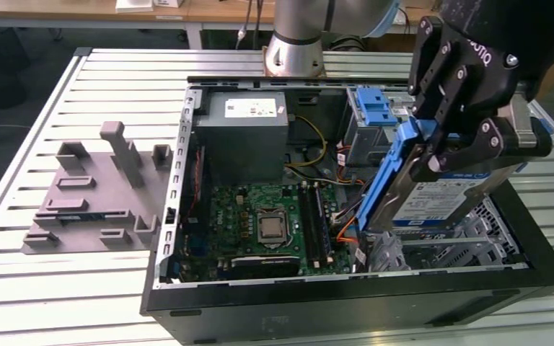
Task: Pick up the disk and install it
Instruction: 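Insert the disk into the insertion slot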
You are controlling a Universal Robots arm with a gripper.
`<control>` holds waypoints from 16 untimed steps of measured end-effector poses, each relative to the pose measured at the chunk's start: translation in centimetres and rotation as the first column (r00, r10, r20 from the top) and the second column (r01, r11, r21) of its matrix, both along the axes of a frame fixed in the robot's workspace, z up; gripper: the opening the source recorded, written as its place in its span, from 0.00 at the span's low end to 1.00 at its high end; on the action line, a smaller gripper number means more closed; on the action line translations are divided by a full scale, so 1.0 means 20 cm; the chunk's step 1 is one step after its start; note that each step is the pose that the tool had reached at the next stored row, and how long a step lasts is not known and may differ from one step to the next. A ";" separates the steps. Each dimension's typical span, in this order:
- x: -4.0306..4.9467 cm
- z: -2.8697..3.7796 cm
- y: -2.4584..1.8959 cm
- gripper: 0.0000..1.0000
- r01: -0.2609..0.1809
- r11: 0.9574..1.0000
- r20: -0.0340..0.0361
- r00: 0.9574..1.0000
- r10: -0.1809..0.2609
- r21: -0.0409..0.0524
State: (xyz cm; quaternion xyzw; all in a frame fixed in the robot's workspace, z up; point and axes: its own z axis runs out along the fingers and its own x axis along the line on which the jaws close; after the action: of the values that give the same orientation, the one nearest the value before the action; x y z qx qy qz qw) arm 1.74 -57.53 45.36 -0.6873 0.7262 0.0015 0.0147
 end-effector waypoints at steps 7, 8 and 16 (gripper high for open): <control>0.089 -0.008 0.000 0.36 0.000 1.000 0.000 1.000 0.000 0.000; 0.102 -0.010 0.000 0.36 0.000 1.000 0.000 1.000 0.000 0.000; 0.125 -0.017 -0.002 0.36 -0.009 1.000 0.000 1.000 0.009 0.000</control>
State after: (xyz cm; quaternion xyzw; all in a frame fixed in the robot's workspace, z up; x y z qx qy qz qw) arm 4.23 -57.57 45.01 -0.6905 0.7231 0.0016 0.0147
